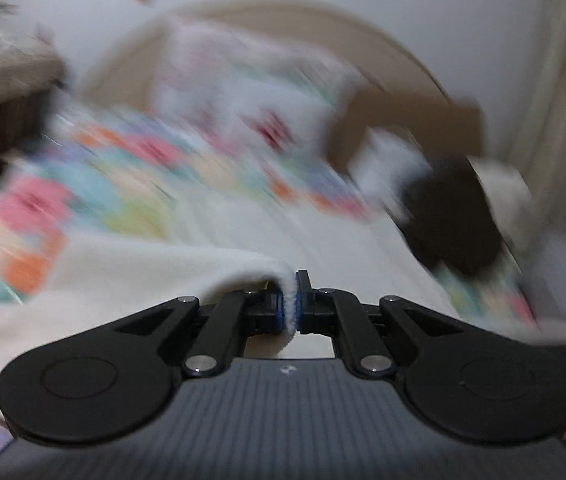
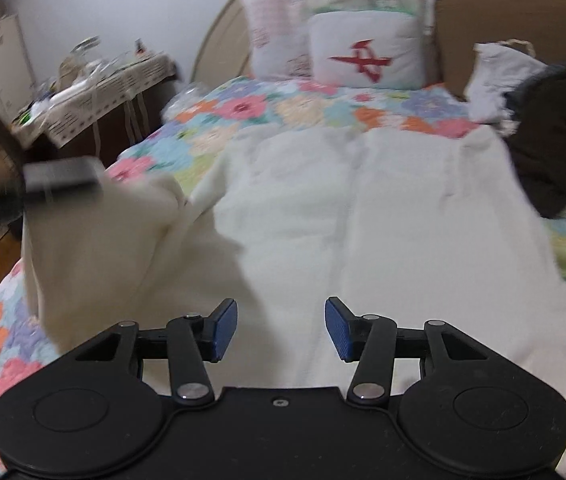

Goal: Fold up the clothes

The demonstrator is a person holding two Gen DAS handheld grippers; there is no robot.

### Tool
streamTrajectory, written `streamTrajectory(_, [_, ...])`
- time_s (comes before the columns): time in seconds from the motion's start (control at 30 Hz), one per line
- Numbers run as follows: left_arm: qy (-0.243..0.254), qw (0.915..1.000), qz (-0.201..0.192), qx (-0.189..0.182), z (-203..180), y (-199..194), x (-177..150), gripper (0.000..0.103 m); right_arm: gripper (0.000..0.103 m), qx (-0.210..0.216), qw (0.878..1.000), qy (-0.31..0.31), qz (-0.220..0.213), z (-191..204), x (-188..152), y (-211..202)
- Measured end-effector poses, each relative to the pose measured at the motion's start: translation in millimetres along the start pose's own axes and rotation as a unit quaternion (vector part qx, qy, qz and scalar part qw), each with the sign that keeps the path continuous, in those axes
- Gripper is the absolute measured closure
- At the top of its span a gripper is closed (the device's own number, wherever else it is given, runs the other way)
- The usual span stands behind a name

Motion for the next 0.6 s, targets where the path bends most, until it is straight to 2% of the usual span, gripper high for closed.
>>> streamTrajectory(0.1, [-0.001,0.9932,0.115,-0.018,-34.6,26.8,-56.4,0.095,0.049,0.004,1.000,0.013,-0.015,-23.5,1.7,-0.3])
streamTrajectory(0.17, [-0.023,0.9825,0.184,-0.018,-28.2,29.4,-76.7,0.087,0.049,0.021,0.999,0.020,-0.018,-26.9,-8.7,0.8])
streamTrajectory(0.2, [-0.030,0.9804,0.195,-0.011,-22.7,23.9,-76.2,0.082,0.049,0.030,0.999,0.023,-0.019,-28.5,-13.9,1.4])
streamTrajectory(0.27, [-0.039,0.9841,0.173,-0.005,-9.9,3.9,-61.6,0.064,0.049,0.055,0.998,0.023,-0.022,-22.0,-18.4,2.8])
streamTrajectory(0.3, [-0.047,0.9870,0.154,-0.001,-2.4,-5.8,-51.0,0.047,0.049,0.070,0.997,0.021,-0.023,-15.6,-18.8,3.6])
streamTrajectory(0.33, [-0.055,0.9894,0.134,0.004,5.1,-15.5,-40.4,0.035,0.049,0.086,0.996,0.019,-0.023,-9.2,-19.2,4.3])
streamTrajectory(0.37, [-0.065,0.9912,0.115,0.010,13.8,-25.2,-30.5,0.031,0.049,0.101,0.994,0.017,-0.024,-2.8,-19.6,4.9])
streamTrajectory(0.43, [-0.100,0.9888,0.103,0.039,45.6,-36.4,-26.4,0.028,0.049,0.130,0.991,0.009,-0.027,11.4,-20.1,5.8])
streamTrajectory(0.53, [-0.149,0.9789,0.109,0.088,89.7,-39.5,-36.3,0.028,0.049,0.157,0.985,-0.057,-0.039,49.2,-17.8,8.2])
streamTrajectory(0.6, [-0.178,0.9692,0.116,0.124,118.3,-39.5,-45.9,0.028,0.047,0.181,0.979,-0.091,-0.025,70.8,-23.4,13.3])
Point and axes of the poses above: each gripper's, at about its wrist camera, not at the fingertips, and y roughly the way its jaws point, z to its left, x to its top, the point moved 8 cm from there along y, roughly the way its jaws point, and after that the axes turned 15 degrees about -z, right-handed, at the moved point
